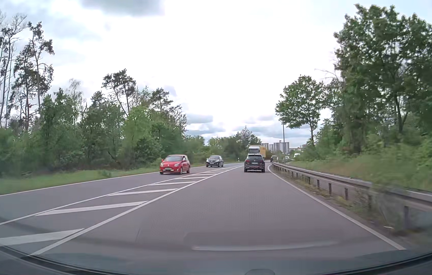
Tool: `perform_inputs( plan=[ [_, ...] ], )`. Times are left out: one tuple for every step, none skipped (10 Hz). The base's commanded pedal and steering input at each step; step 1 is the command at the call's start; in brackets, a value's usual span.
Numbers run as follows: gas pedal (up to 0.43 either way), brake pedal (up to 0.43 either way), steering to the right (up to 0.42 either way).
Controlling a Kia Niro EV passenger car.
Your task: Follow the waypoints while adhering to traffic rules and regulations
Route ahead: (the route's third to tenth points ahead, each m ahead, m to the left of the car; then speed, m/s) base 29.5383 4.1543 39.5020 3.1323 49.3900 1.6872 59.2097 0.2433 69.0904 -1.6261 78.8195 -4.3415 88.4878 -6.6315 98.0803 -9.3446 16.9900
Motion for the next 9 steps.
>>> perform_inputs(
  plan=[
    [0.0,0.0,0.01],
    [0.0,0.0,0.012],
    [0.0,0.0,0.013],
    [0.0,0.0,0.013],
    [0.0,0.0,0.013],
    [0.0,0.0,0.013],
    [0.0,0.0,0.013],
    [0.0,0.0,0.013],
    [0.0,0.0,0.013]
  ],
)
